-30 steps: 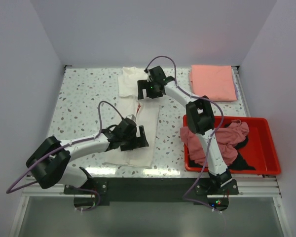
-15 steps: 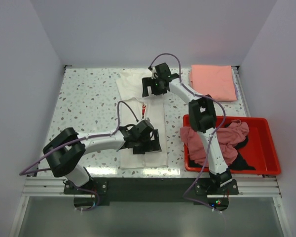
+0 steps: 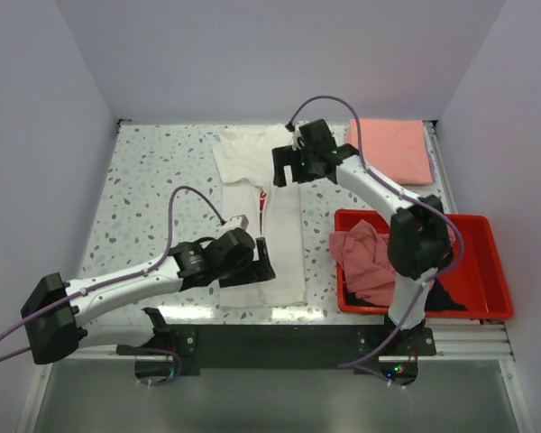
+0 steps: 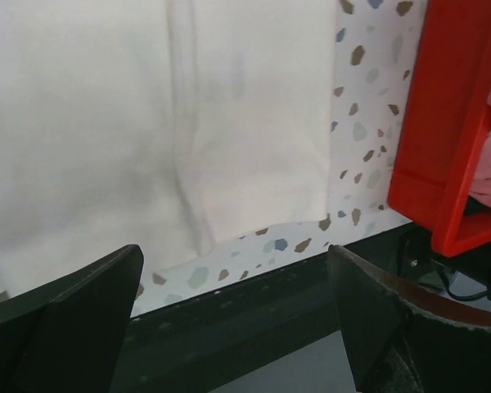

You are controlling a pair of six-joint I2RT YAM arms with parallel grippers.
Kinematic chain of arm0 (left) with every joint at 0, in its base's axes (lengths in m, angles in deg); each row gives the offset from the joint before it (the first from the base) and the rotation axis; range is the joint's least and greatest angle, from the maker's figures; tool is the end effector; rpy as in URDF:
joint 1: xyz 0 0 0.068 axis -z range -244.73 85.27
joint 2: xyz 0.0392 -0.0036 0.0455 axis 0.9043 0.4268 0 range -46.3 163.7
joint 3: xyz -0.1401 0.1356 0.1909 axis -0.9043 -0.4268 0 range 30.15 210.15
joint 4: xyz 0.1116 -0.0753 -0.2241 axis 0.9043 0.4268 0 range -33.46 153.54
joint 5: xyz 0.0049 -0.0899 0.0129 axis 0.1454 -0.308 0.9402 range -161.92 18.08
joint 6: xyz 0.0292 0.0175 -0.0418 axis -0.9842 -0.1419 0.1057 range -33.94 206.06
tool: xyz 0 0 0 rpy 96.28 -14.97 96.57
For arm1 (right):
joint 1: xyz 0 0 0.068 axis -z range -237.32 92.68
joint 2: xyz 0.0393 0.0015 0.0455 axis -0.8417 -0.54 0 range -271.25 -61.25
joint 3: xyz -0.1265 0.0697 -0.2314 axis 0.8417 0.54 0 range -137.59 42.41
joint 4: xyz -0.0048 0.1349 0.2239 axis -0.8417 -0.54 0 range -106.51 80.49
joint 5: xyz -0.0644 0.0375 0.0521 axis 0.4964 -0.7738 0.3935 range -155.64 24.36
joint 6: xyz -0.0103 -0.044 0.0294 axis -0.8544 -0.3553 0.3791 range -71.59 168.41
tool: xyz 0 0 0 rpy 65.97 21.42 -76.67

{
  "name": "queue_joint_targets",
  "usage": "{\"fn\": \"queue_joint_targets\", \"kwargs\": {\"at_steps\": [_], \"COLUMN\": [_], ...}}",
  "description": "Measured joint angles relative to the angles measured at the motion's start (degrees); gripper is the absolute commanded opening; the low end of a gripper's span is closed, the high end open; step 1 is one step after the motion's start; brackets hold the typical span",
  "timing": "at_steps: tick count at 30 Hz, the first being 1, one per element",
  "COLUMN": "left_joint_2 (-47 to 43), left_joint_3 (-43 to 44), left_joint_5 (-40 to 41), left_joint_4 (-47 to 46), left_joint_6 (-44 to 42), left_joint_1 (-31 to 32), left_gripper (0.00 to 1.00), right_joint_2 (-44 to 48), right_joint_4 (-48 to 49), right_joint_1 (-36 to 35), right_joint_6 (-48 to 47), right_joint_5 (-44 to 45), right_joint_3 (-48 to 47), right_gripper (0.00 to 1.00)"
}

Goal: Fold and stack the t-shirts
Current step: Fold the tshirt

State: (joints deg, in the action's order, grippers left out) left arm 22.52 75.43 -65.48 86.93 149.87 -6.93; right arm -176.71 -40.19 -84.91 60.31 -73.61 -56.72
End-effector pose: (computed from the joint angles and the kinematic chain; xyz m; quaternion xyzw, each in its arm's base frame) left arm 0.1299 -0.1990 0.2285 -0.0672 0.9472 -0.2438 0.1974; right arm 0.4054 0.2173 0.2606 -0.1519 0.9160 0.1843 0.3222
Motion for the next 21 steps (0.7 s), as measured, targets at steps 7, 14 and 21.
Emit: {"fn": "queue_joint_targets", "kwargs": {"at_steps": [7, 14, 21], "left_joint_2": [-9.9, -12.1, -9.8], "left_joint_3": [-11.2, -16.4, -17.1], "left_joint_5": [3.8, 5.8, 6.4], "left_joint_4": [6.3, 9.4, 9.6], "left_joint_6": [5.2, 9.5, 11.5], "left_joint_1": [0.0, 0.0, 0.0], "left_gripper": [0.99, 0.84, 0.47], "right_joint_2": [31.8, 35.7, 37.9], "right_joint_4": [8.3, 7.4, 7.6], "right_joint_1": [-9.8, -16.2, -18.4], "right_joint_6": [7.1, 13.4, 16.1], "right_joint_5": [5.6, 8.6, 9.0], "right_joint_3": [34.1, 47.2, 48.9], "right_gripper": [0.99, 0.99, 0.99]}}
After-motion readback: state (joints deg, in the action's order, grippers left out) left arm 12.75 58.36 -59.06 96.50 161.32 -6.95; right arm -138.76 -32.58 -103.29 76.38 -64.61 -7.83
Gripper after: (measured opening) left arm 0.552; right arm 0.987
